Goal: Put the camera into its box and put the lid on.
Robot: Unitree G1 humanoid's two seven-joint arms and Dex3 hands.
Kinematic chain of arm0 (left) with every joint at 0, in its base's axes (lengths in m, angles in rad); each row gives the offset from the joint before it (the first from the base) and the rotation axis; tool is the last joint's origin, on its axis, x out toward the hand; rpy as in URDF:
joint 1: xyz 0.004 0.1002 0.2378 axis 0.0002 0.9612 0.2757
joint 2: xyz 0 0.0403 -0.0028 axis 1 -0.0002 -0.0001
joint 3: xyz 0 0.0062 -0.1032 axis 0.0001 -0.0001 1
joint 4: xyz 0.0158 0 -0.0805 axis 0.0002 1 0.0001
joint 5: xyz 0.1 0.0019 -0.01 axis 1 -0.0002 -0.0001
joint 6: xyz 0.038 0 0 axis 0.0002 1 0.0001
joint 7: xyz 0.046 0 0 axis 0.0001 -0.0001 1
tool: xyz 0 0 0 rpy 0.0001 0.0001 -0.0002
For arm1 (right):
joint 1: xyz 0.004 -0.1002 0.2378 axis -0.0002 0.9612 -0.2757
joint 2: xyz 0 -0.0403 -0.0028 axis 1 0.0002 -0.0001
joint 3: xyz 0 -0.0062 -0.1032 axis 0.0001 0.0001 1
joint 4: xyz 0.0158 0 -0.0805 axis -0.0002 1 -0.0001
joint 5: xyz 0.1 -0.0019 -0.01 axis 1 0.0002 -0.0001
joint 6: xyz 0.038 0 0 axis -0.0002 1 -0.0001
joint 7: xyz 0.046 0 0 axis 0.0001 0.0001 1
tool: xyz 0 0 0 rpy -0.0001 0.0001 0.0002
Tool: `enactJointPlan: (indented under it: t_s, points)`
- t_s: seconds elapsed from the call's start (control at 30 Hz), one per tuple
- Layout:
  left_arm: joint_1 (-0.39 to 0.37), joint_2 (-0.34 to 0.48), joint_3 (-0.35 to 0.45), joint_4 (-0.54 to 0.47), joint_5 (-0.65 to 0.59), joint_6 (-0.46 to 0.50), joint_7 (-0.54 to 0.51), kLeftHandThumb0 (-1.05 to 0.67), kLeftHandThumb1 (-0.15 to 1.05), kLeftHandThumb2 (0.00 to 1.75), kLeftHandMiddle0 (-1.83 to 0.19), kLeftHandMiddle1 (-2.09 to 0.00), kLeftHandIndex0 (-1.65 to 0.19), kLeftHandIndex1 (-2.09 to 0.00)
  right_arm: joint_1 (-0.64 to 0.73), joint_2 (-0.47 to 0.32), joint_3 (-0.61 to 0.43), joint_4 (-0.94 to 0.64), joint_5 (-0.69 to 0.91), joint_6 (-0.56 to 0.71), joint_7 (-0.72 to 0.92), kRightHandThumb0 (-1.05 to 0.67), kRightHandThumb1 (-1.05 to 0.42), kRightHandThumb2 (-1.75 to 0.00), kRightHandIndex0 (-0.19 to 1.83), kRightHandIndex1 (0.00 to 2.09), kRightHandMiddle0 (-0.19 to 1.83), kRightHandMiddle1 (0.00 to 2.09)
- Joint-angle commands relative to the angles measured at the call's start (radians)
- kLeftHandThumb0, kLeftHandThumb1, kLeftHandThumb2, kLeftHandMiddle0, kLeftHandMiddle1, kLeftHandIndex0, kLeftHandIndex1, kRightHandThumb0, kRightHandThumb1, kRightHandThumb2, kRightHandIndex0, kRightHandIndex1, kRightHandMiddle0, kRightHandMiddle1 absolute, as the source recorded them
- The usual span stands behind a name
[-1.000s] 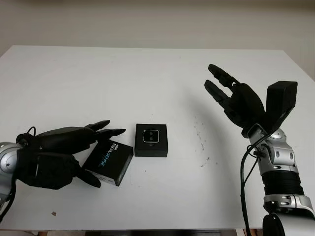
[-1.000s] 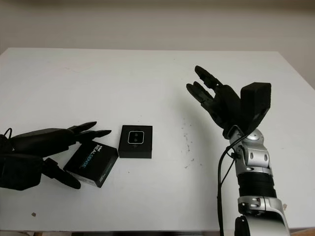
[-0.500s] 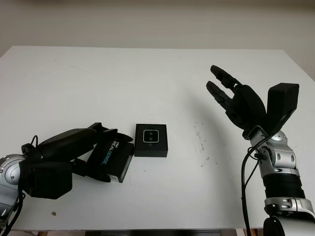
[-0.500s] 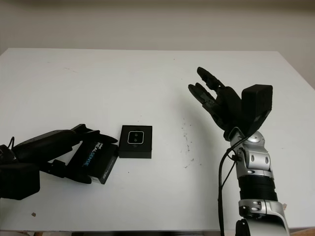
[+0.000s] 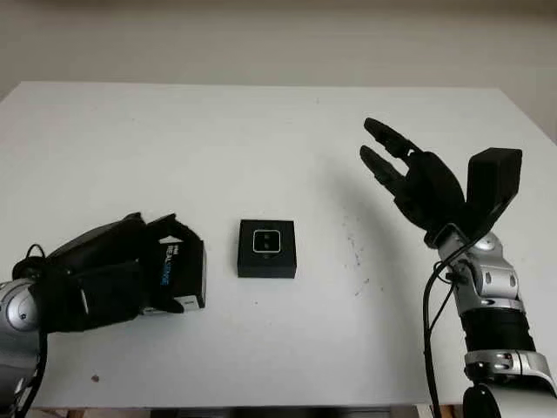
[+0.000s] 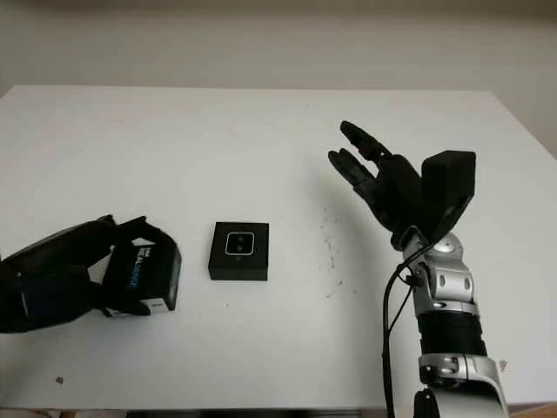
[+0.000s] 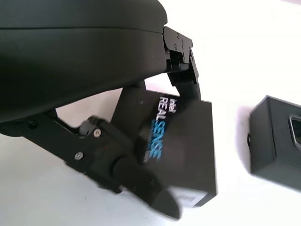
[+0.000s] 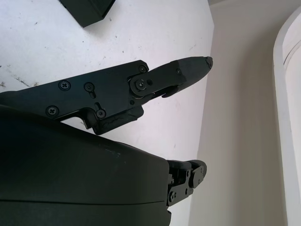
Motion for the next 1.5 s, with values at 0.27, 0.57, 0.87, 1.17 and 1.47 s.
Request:
enactJointPlan:
  t_s: [0.27, 0.57, 0.87, 1.17, 1.47]
  points:
    - [-0.243, 0.013, 0.029, -0.07, -0.13, 0.298, -0.067, -0.29, 0.96, 0.05, -0.45, -1.7, -0.33, -1.38, 0.013, 0.023, 0.021, -0.033, -0.021, 0.008, -0.025, -0.62, -1.0, -0.05, 0.13, 0.07, 0.09, 0.25]
    - [-0.401, -0.006, -0.032, -0.052, -0.249, 0.38, -0.045, -0.31, 0.94, 0.05, -0.56, -1.56, -0.38, -1.38, 0.021, 0.05, 0.032, -0.04, -0.03, -0.01, -0.021, -0.67, -1.0, -0.06, 0.14, 0.07, 0.09, 0.27]
    - [-0.406, -0.047, -0.183, -0.005, -0.154, 0.198, 0.079, -0.27, 0.96, 0.06, -0.48, -1.69, -0.3, -1.38, 0.028, 0.063, 0.033, -0.059, -0.027, -0.007, -0.026, -0.63, -1.03, -0.06, 0.14, 0.07, 0.08, 0.3]
    - [-0.416, -0.148, -0.28, 0.101, -0.083, 0.085, 0.152, -0.23, 0.98, 0.06, -0.34, -1.57, -0.24, -1.43, 0.04, 0.079, 0.034, -0.083, -0.03, -0.027, -0.041, -0.7, -1.05, -0.16, 0.12, 0.06, 0.04, 0.32]
    - [-0.438, -0.204, -0.328, 0.141, -0.028, 0.08, 0.134, -0.23, 0.97, 0.05, -0.45, -1.7, -0.25, -1.5, 0.051, 0.118, 0.02, -0.114, -0.005, -0.045, -0.069, -0.71, -1.05, -0.45, 0.06, 0.03, -0.07, 0.31]
